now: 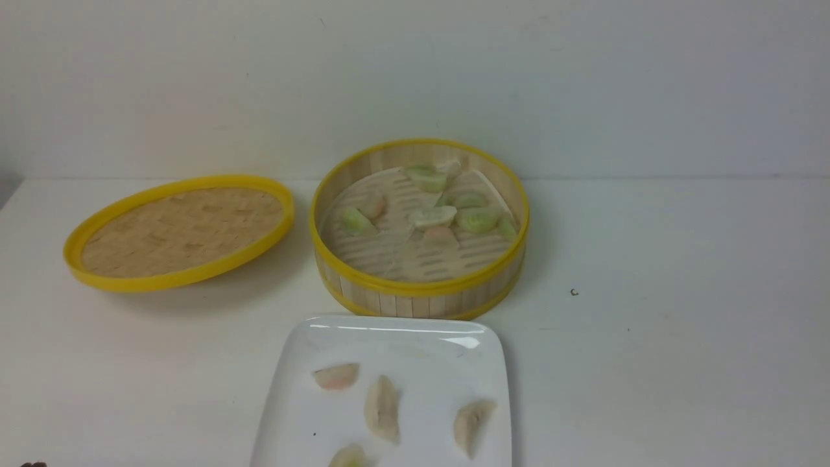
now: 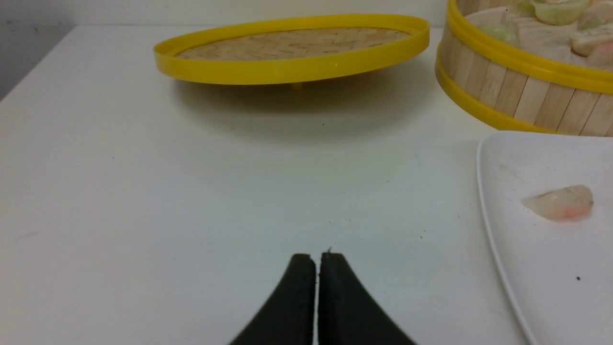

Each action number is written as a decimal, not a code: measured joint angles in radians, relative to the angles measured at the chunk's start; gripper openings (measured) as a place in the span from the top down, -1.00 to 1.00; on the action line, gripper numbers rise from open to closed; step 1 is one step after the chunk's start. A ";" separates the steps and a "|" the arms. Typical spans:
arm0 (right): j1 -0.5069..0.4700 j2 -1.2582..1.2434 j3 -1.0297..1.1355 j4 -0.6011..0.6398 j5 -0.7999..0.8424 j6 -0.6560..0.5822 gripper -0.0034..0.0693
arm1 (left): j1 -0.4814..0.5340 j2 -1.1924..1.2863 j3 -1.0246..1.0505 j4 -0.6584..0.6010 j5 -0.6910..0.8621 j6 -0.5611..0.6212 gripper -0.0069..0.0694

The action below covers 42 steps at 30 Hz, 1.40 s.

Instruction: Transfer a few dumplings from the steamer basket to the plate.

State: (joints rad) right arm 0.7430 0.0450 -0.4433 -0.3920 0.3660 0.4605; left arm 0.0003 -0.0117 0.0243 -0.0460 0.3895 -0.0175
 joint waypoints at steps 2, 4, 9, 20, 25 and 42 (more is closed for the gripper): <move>0.000 0.000 0.000 0.000 0.000 0.000 0.95 | 0.000 0.000 0.000 0.001 0.000 0.000 0.83; 0.000 0.000 0.000 0.000 0.000 0.000 0.95 | 0.000 0.000 0.000 0.001 0.000 0.000 0.83; 0.000 0.000 0.000 0.004 0.000 -0.012 0.95 | 0.000 0.000 0.000 0.001 0.000 0.000 0.83; 0.000 0.000 0.000 0.355 0.022 -0.396 0.95 | 0.000 0.000 0.000 0.001 0.000 0.000 0.83; -0.049 -0.026 0.016 0.380 0.021 -0.424 0.95 | 0.000 0.000 0.000 0.001 0.000 0.000 0.83; -0.736 -0.056 0.460 0.378 0.036 -0.425 0.95 | 0.000 0.000 0.000 0.001 -0.001 0.000 0.83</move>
State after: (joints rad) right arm 0.0067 -0.0114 0.0162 -0.0138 0.4025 0.0355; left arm 0.0003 -0.0117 0.0243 -0.0452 0.3886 -0.0175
